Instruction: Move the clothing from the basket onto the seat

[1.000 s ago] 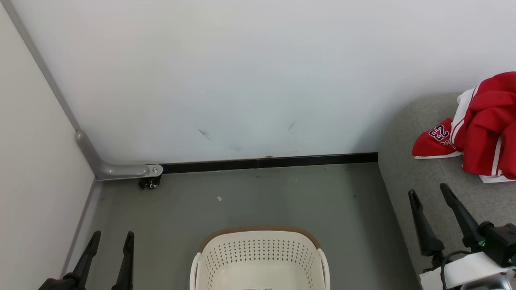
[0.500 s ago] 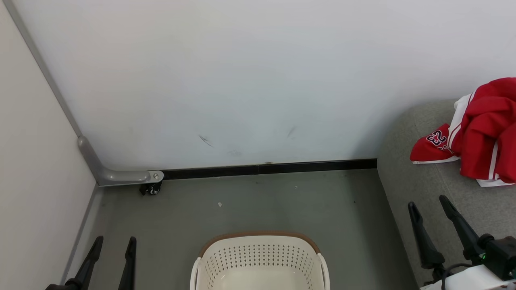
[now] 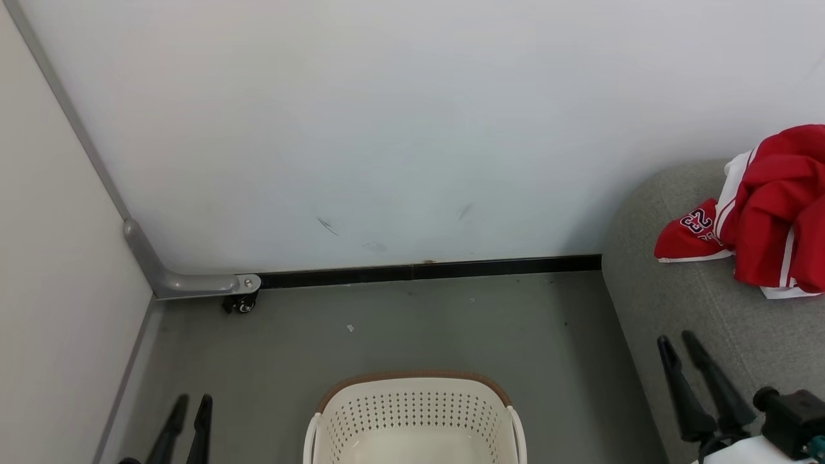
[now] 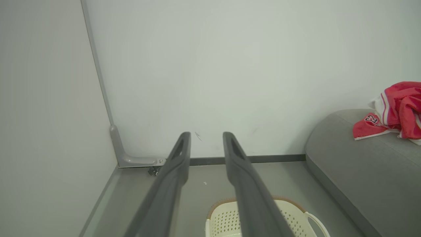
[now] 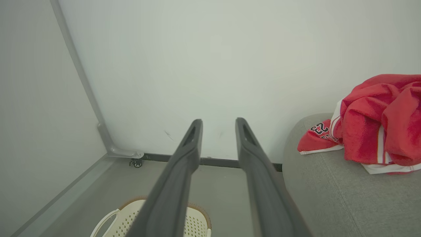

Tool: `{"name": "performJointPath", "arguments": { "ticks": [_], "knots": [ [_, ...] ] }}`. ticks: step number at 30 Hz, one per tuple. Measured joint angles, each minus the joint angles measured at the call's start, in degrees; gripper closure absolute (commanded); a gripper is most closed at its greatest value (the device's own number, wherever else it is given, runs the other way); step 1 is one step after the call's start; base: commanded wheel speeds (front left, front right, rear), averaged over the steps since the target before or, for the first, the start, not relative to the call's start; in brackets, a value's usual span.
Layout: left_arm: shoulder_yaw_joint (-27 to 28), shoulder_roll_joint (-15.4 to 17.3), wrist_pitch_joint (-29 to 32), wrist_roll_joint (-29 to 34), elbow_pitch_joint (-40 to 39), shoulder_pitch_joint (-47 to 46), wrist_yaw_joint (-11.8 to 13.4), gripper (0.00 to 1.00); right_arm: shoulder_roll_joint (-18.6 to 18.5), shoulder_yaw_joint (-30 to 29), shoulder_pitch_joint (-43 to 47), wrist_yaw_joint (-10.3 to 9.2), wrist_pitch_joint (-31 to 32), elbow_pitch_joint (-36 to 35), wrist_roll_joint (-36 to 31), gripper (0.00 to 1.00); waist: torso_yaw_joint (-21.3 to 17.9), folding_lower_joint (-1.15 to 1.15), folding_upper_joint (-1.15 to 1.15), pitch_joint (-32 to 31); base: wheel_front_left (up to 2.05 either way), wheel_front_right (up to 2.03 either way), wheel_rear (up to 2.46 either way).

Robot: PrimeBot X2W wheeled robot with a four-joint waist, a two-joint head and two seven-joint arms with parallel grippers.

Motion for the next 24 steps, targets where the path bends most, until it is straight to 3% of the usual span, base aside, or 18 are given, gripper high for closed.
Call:
{"name": "performJointPath", "arguments": {
  "ticks": [9,24],
  "knots": [
    [-1.0,-2.3,0.5,-1.9,3.2,1.1,0.0,1.00,1.5,1.2,2.3,0.00,0.2,3.1,1.8,1.00,0.0,0.00,0.00,0.1,0.00,0.00,0.00],
    [0.3,-2.9,3.4,-13.5,4.5,0.5,-1.0,1.00,2.0,1.4,2.2,-0.01,1.6,3.5,16.7,1.00,-0.2,0.06,0.00,0.6,0.00,0.00,0.00]
  ]
}}
